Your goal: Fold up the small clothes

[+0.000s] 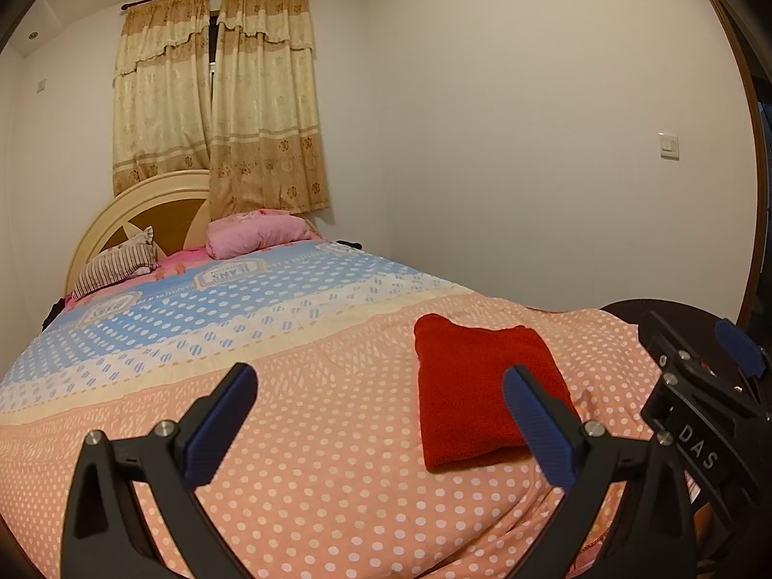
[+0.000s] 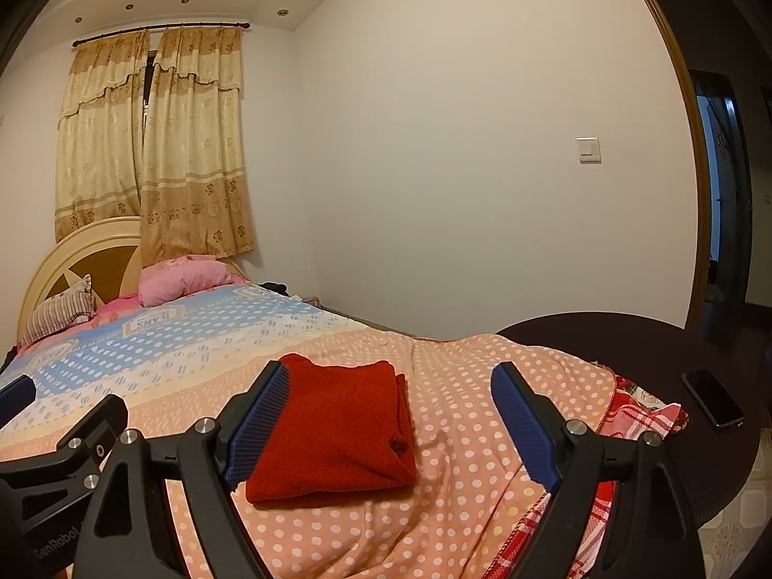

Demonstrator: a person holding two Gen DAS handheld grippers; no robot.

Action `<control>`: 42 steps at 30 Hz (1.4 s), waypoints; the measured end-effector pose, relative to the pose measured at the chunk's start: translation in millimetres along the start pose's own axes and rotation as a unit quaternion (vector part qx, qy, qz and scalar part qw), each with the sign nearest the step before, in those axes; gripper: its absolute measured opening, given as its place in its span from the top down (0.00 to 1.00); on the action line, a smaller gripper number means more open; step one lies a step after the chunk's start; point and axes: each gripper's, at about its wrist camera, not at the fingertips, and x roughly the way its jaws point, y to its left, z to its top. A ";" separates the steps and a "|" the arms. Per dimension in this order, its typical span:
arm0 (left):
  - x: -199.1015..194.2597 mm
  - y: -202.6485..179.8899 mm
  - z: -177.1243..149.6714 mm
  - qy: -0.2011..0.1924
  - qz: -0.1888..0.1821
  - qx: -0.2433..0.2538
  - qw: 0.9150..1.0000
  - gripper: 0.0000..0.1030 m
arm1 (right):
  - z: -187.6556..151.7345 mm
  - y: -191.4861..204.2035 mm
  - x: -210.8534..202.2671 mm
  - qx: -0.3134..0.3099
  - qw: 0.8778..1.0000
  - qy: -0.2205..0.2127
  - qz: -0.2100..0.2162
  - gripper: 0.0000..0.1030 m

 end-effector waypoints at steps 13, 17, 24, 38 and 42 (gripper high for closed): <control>3.2 -0.3 0.3 0.005 -0.003 0.000 1.000 0.00 | -1.3 -2.8 2.6 0.001 1.000 0.005 -0.001 0.16; 3.5 -0.2 0.2 0.006 -0.003 -0.001 1.000 0.00 | -1.6 -3.3 3.0 0.001 1.000 0.006 -0.001 0.16; 6.8 0.1 -2.3 0.009 0.004 0.002 1.000 0.00 | -4.2 -4.9 6.9 0.002 1.000 0.009 -0.004 0.16; 21.3 4.5 -6.8 0.042 0.001 -0.005 0.999 0.00 | -8.1 -4.6 13.7 -0.001 1.000 0.021 -0.005 0.16; 25.0 6.6 -7.6 0.047 0.008 -0.005 0.999 0.00 | -10.0 -4.8 17.1 -0.002 1.000 0.029 -0.005 0.16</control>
